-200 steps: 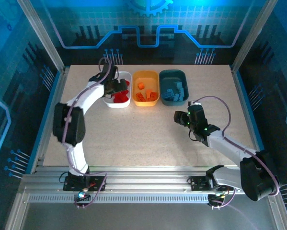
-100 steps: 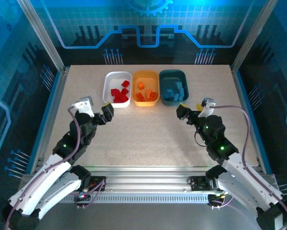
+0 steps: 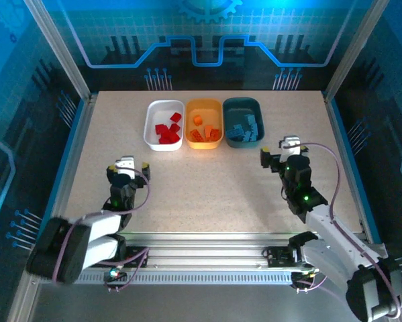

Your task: Sort the legos into containers by color

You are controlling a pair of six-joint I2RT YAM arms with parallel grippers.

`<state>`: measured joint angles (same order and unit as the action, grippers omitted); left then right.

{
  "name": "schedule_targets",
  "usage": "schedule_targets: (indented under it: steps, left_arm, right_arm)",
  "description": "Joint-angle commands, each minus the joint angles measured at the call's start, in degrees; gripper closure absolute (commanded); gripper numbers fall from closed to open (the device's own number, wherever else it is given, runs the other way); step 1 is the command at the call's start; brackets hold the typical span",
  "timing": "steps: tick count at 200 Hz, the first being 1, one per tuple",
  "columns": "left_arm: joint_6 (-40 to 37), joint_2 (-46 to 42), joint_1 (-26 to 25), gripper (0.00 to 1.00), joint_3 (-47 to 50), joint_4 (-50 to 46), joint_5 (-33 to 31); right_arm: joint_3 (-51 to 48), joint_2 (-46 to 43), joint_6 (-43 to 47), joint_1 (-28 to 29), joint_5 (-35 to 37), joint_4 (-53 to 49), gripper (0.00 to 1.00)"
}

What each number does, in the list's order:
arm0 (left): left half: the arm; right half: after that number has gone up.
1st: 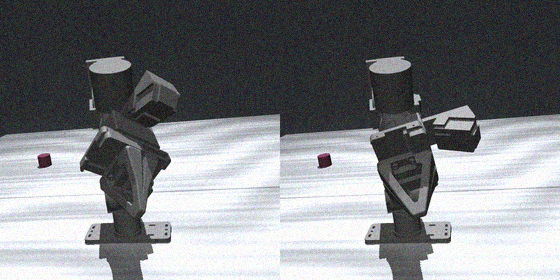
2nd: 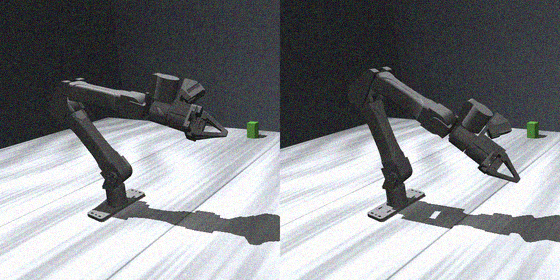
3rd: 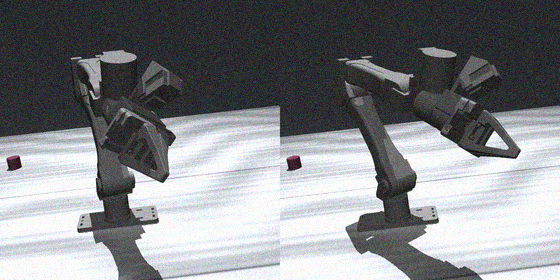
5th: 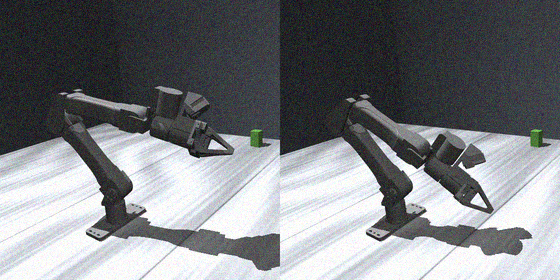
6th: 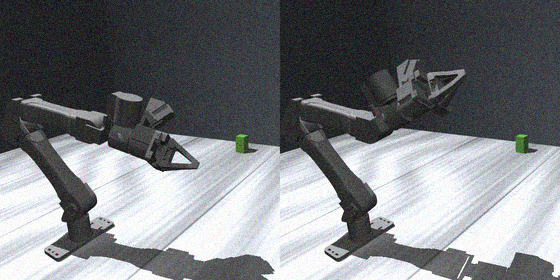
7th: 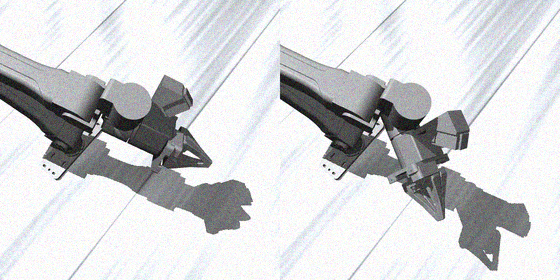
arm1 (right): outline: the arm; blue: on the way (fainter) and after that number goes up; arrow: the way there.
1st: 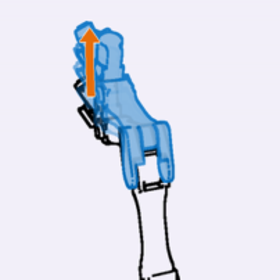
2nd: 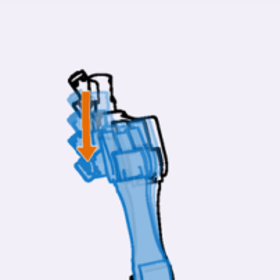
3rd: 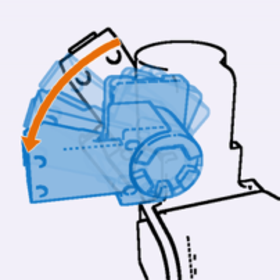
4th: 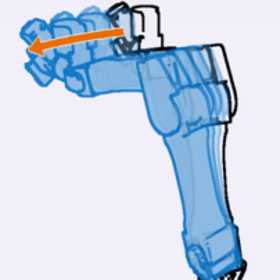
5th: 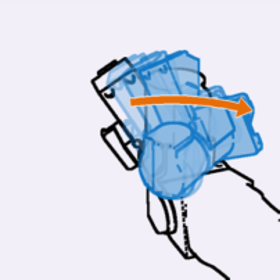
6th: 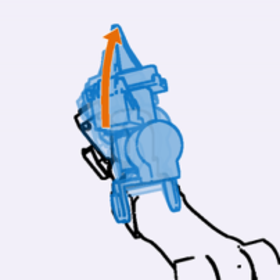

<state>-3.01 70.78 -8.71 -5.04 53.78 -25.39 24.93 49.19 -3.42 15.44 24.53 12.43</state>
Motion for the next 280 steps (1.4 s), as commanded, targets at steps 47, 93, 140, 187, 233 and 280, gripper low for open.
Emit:
schedule_targets:
  steps: [47,93,140,187,233,280]
  left_arm:
    - [2.01,18.19,5.74,0.01,-12.85,7.06,13.87]
    - [3.03,17.99,6.42,0.01,-16.0,0.85,12.93]
    - [3.02,17.99,6.38,0.01,-16.23,0.45,13.01]
    - [3.01,17.99,6.39,0.01,-16.25,0.43,13.04]
    - [3.01,17.99,6.41,0.01,-16.28,0.46,13.08]
    - [2.99,17.99,6.34,0.01,-16.23,0.46,13.08]
  right_arm:
    - [-12.56,18.93,3.59,-8.55,-10.05,37.58,0.0]
    - [-4.71,37.49,5.23,-11.16,-21.15,40.87,0.0]
    - [0.18,37.06,3.8,-11.94,-20.84,30.16,0.0]
    - [-0.14,37.12,4.03,-11.63,-20.32,30.73,0.0]
    - [-0.2,37.12,4.07,-11.48,-20.08,30.88,0.0]
    - [-0.14,37.12,4.05,-11.45,-20.16,30.82,0.0]
